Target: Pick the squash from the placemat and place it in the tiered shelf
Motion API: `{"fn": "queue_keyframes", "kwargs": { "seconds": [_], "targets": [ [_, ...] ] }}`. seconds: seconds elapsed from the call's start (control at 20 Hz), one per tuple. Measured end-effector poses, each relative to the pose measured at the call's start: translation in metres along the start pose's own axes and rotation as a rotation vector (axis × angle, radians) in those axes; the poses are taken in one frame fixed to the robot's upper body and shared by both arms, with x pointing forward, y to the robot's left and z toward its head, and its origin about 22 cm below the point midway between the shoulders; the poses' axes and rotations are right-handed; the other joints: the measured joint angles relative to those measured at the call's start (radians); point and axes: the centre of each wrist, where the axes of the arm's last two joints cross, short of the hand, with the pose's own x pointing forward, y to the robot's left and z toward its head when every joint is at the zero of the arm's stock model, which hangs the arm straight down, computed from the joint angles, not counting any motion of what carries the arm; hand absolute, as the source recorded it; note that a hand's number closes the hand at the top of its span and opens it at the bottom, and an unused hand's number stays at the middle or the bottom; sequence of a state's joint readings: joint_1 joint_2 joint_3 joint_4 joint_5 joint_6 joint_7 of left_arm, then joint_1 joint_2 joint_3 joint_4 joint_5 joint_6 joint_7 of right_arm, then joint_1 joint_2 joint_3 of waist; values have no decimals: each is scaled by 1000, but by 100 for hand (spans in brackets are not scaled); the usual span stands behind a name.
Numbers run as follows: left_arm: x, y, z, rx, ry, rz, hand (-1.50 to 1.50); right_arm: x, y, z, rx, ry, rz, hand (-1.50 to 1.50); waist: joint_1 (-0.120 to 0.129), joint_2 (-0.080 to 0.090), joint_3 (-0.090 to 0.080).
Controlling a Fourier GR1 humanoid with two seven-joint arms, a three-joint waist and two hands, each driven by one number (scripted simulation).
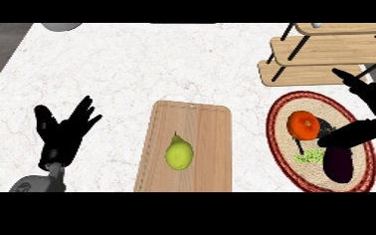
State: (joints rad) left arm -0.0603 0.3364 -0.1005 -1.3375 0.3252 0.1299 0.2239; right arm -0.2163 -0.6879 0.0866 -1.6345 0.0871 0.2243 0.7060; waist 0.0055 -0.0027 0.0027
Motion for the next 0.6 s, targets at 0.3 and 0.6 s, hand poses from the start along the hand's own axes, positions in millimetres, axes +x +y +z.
{"fn": "queue_keyframes", "kwargs": {
  "seconds": [0.3, 0.6],
  "targets": [
    [0, 1, 0, 3, 2, -5, 0, -1, 22, 5, -9, 72, 39, -150, -4, -1, 1],
    [0, -4, -3, 3, 8, -5, 0, 0, 34, -3, -39, 98, 72, -150, -3, -2, 2]
  ]
}}
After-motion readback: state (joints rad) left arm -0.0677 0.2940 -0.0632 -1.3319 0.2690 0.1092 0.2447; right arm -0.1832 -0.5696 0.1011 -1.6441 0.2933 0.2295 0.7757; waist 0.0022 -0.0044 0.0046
